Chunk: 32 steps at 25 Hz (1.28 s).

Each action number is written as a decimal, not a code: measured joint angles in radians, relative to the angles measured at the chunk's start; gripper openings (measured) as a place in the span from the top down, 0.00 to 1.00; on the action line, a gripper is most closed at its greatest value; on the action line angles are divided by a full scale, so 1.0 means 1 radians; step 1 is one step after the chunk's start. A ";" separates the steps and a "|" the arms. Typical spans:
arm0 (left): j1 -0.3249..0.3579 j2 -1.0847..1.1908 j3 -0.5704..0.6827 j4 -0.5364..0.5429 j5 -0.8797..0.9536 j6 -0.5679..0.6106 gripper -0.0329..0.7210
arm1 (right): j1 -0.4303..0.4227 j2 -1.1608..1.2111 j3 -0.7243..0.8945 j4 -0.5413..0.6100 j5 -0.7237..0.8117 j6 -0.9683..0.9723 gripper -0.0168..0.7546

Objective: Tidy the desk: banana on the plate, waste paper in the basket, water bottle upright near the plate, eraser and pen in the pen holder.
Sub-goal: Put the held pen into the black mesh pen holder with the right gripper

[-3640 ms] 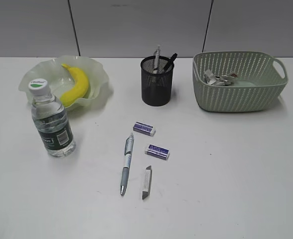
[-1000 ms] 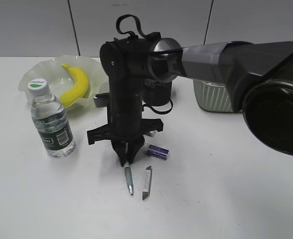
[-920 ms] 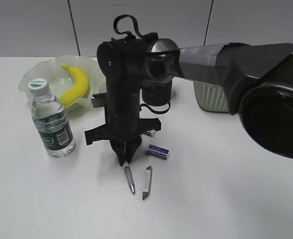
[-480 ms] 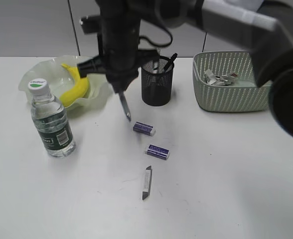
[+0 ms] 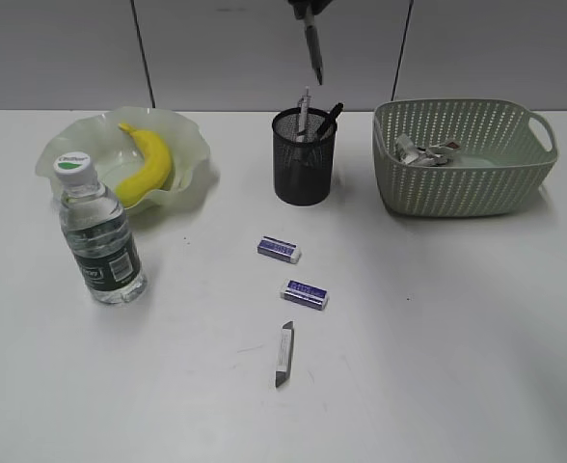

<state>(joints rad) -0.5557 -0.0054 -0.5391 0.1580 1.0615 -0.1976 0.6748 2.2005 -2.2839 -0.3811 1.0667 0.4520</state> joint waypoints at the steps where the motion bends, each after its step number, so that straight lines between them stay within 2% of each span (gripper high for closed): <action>1: 0.000 0.000 0.000 0.000 0.000 0.000 0.57 | -0.012 0.004 0.000 -0.001 -0.032 0.000 0.84; 7: 0.000 -0.001 0.000 0.000 0.000 0.000 0.57 | -0.068 0.057 0.008 0.044 -0.198 0.002 0.84; 12: 0.000 -0.001 0.000 0.000 0.000 0.000 0.57 | -0.077 0.124 0.011 0.065 -0.296 0.002 0.84; 24: 0.000 -0.001 0.000 0.000 0.000 0.000 0.57 | -0.077 0.228 0.022 0.052 -0.419 0.002 0.84; 32: 0.000 -0.001 0.000 0.000 0.000 0.000 0.57 | -0.077 0.228 0.093 0.030 -0.415 0.014 0.84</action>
<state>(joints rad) -0.5557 -0.0059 -0.5391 0.1580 1.0615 -0.1976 0.5981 2.4284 -2.1914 -0.3506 0.6518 0.4658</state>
